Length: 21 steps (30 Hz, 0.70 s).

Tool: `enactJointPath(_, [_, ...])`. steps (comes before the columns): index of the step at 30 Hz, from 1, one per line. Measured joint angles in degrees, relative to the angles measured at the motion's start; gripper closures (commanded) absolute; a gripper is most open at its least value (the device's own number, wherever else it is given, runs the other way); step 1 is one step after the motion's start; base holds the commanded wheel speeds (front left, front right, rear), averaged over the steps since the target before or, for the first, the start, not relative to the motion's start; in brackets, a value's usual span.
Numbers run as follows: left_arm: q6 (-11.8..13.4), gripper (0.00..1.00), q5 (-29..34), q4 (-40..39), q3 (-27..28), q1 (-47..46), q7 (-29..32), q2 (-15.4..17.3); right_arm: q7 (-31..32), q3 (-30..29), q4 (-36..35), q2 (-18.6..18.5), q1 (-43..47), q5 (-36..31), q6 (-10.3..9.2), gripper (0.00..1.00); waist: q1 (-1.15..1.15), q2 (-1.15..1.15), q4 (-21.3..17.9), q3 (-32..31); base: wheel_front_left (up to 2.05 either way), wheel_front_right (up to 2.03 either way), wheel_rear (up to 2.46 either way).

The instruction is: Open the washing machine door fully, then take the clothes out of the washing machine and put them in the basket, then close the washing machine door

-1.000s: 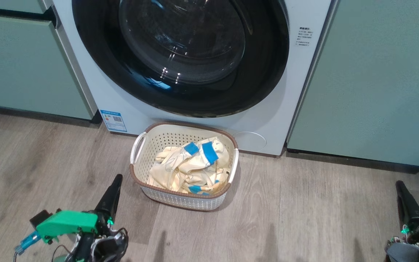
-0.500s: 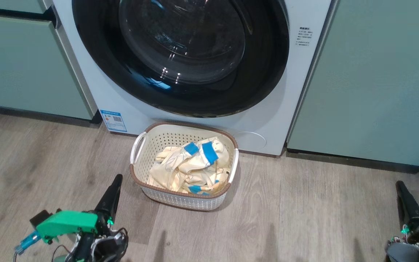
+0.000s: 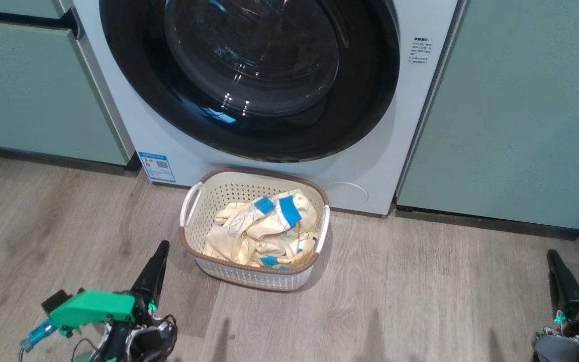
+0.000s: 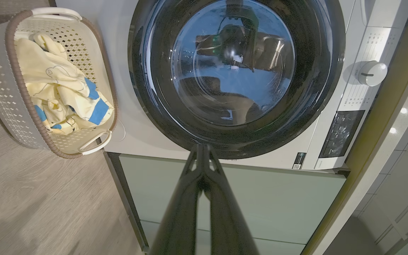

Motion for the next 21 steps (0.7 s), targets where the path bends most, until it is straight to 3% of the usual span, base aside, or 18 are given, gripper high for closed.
enactJointPath(21, [0.0,1.0,0.0,0.0,0.0,0.0,0.0,0.0,0.0,0.0,0.0,0.0,0.0,0.0,0.0,1.0,0.0,0.0,0.0,0.0,0.0,0.0,0.0])
